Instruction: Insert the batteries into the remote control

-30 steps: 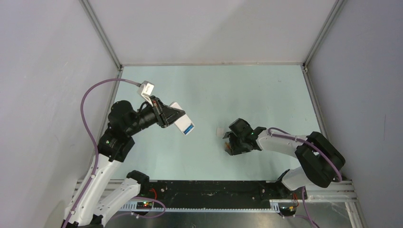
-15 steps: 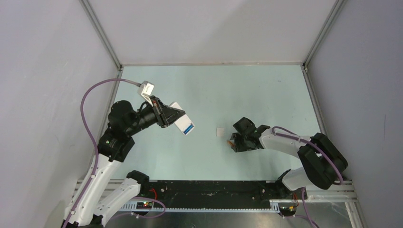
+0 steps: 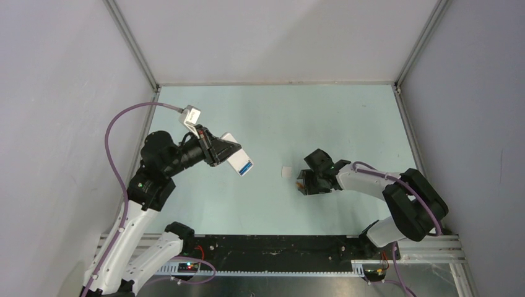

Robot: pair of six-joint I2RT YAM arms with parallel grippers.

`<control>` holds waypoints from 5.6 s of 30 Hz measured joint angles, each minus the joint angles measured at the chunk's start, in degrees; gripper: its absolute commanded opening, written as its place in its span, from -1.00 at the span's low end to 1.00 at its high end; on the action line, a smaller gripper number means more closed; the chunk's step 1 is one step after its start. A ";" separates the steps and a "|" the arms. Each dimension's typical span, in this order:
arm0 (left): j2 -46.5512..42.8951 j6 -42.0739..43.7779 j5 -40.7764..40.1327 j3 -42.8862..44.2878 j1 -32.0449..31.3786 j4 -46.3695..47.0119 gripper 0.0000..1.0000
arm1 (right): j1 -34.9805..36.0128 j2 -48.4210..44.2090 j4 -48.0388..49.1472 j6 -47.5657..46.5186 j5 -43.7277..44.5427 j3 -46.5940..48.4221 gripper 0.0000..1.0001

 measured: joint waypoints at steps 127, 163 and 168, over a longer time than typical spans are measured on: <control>-0.50 -45.55 -20.22 -15.28 -8.11 36.50 -1.00 | 36.79 -3.54 -24.96 -65.66 41.07 62.20 -0.99; -1.11 -46.25 -22.77 -22.25 -8.20 45.97 -1.00 | 33.64 -2.40 -27.98 -60.41 33.22 61.33 -0.79; -1.11 -46.56 -23.37 -23.02 -8.20 46.05 -1.00 | 33.48 -1.14 -28.44 -60.67 33.88 62.07 -0.72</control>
